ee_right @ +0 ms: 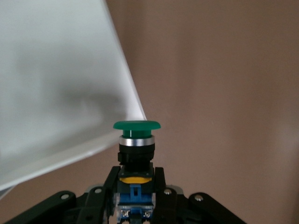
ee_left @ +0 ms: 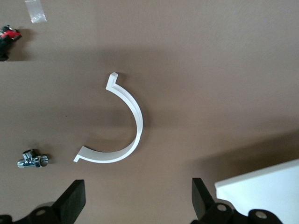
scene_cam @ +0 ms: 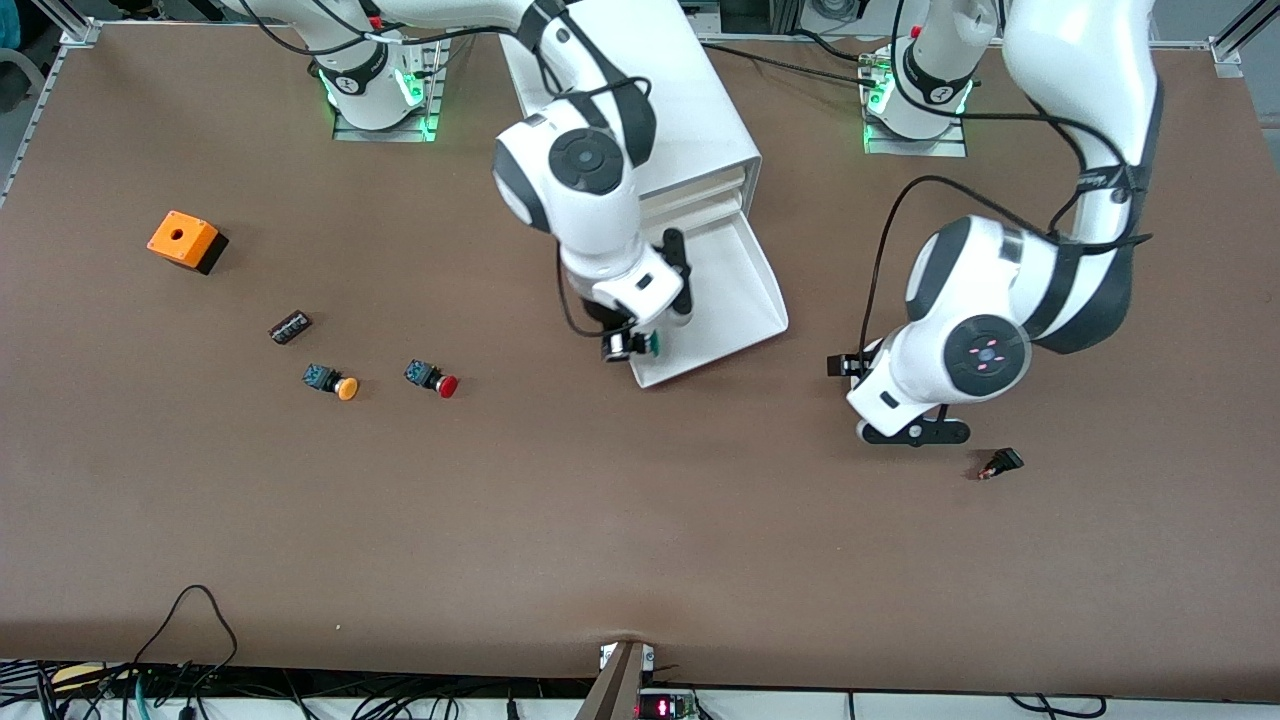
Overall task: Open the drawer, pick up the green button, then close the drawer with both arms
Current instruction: 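Close the drawer with the left gripper while the right gripper moves the button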
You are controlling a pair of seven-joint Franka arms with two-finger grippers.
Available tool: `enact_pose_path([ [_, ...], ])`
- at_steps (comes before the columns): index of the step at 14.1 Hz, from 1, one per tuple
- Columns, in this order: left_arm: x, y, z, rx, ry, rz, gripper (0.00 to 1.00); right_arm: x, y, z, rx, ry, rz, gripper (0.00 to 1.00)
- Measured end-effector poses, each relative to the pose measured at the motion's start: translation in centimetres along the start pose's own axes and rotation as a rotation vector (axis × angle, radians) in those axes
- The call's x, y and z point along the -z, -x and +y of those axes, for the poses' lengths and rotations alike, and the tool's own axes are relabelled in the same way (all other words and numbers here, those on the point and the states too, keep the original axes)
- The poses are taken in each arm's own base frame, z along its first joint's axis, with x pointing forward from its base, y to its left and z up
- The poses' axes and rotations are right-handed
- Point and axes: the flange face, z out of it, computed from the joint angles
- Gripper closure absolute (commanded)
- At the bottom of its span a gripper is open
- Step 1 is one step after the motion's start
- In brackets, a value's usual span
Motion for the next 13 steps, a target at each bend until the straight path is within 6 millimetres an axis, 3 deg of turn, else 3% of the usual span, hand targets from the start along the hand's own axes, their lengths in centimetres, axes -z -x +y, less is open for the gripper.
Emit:
enact_pose_path([
  [3,-1.3,-1.2,1.7,0.046,0.026,0.057,0.0,-0.8,4.5,3.3,-0.196,0.006,-0.024,0.74],
  [8,-2.3,-3.6,2.3,0.151,0.214,0.159,0.0,-2.0,13.8,8.8,-0.372,0.006,-0.057,0.74],
  [13,-6.3,-2.3,8.9,0.244,0.247,0.173,0.0,-4.6,22.1,11.4,-0.406,-0.028,-0.102,0.74],
])
